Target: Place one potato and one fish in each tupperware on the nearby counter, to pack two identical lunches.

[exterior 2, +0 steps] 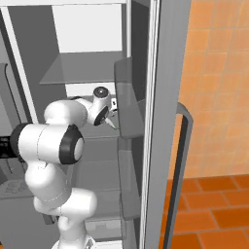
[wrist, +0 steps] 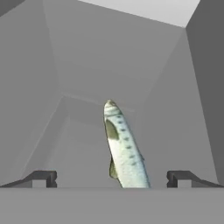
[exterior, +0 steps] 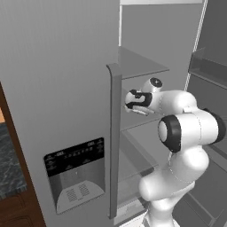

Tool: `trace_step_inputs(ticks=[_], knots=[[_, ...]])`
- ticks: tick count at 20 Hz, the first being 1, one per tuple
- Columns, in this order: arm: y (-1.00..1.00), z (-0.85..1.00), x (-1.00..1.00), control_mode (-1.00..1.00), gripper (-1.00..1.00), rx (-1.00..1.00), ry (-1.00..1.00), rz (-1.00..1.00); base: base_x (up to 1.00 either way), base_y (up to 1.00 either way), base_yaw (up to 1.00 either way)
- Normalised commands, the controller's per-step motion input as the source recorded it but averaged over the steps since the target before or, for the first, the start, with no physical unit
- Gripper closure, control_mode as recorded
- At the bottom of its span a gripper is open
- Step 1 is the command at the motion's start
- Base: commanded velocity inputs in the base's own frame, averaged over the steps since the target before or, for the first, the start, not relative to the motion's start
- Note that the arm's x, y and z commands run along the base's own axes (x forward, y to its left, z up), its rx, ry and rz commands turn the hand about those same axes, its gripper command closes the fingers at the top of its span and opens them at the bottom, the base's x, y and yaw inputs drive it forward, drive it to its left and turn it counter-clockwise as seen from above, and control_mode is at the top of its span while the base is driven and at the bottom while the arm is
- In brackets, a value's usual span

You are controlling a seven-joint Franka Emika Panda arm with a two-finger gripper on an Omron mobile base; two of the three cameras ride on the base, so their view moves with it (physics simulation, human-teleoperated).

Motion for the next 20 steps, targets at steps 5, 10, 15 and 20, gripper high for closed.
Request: trace_step_inputs(ticks=[5,10,15,20], knots=[[0.0,0.0,0.48,-1.0,-1.0,0.0,0.04,0.0,0.0,0.0,0.0],[0.0,-0.35,0.26,-1.0,-1.0,0.0,0.03,0.0,0.0,0.0,0.0],[-0.01,-0.32,-0.03,-1.0,-1.0,0.0,0.05,0.01,0.0,0.0,0.0],[0.0,-0.57,0.0,-1.0,-1.0,0.0,0.13,0.01,0.0,0.0,0.0]])
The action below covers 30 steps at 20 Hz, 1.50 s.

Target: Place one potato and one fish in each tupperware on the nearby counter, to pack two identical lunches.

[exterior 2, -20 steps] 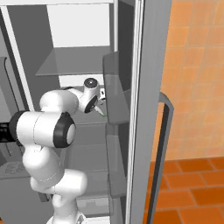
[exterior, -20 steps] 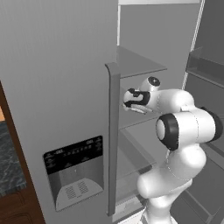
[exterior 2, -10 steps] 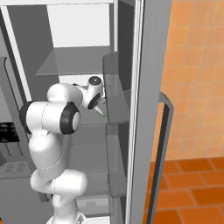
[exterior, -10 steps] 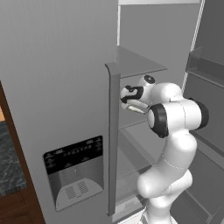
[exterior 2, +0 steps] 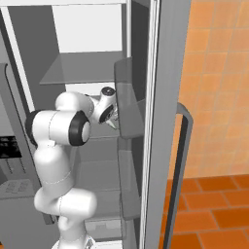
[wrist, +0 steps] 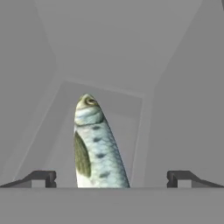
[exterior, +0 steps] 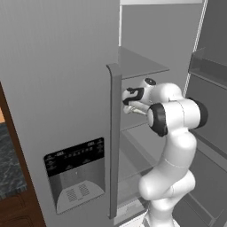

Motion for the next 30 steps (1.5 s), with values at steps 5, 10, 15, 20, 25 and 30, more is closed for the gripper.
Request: trace_step_inputs(ticks=[5,10,15,20,25,30], knots=[[0.0,-0.33,0.0,-1.0,-1.0,0.0,0.08,0.0,0.0,0.0,0.0],[0.0,-0.22,0.0,-1.0,1.0,0.0,0.11,0.0,0.0,0.0,0.0],[0.0,-0.09,-0.23,-1.0,1.0,0.0,0.07,0.0,0.0,0.0,0.0],[0.0,-0.12,-0.85,-1.0,1.0,0.0,-0.21,-0.01,0.0,0.0,0.0],[0.23,-0.79,-0.59,-1.0,1.0,0.0,-0.37,0.0,0.0,0.0,0.0],[0.04,0.44,-0.89,-1.0,1.0,-0.01,-0.1,0.0,0.0,0.0,0.0]])
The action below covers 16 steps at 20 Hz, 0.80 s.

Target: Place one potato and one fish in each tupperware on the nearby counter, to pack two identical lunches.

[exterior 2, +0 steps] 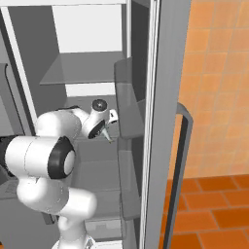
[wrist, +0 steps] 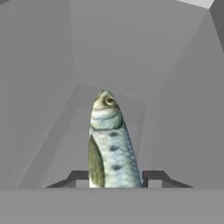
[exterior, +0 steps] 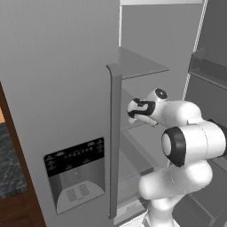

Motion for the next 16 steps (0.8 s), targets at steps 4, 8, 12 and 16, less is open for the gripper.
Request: trace_step_inputs(ticks=[4,8,12,16], knots=[[0.0,0.93,-0.96,-1.0,1.0,-0.04,0.05,0.0,0.0,0.0,0.0],[0.0,0.99,-0.55,-1.0,1.0,-0.08,0.32,0.0,0.0,0.0,0.0],[0.0,0.72,-0.64,-1.0,1.0,-0.07,0.33,-0.01,0.0,0.0,0.0],[-0.1,0.23,-0.98,-1.0,1.0,0.02,0.04,-0.07,0.0,0.0,0.0]])
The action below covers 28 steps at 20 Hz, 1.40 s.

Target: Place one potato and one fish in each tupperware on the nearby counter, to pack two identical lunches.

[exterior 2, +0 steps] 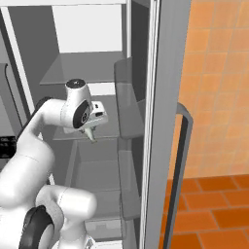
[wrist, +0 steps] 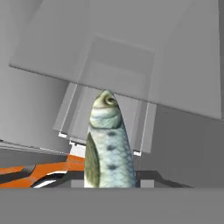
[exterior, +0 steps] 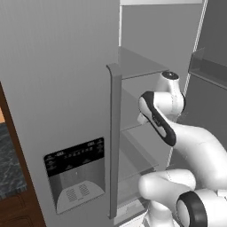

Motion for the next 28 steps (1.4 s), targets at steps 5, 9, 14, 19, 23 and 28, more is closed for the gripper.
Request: trace_step_inputs(ticks=[5,9,14,19,23,28], knots=[[-0.05,0.36,-1.0,-1.0,1.0,0.08,-0.02,-0.03,0.0,0.0,0.0],[0.06,0.64,-0.91,-1.0,1.0,0.03,0.07,-0.11,0.0,0.0,0.0],[0.04,0.33,-0.88,-1.0,1.0,0.01,0.12,-0.15,0.0,0.0,0.0],[0.0,0.0,-0.24,-1.0,1.0,0.0,0.0,0.0,0.0,0.0,0.0],[0.0,-0.02,-0.11,-1.0,1.0,0.0,0.0,0.0,0.0,0.0,0.0],[0.0,0.0,0.0,1.0,1.0,0.0,0.0,0.0,-1.0,0.32,0.0]])
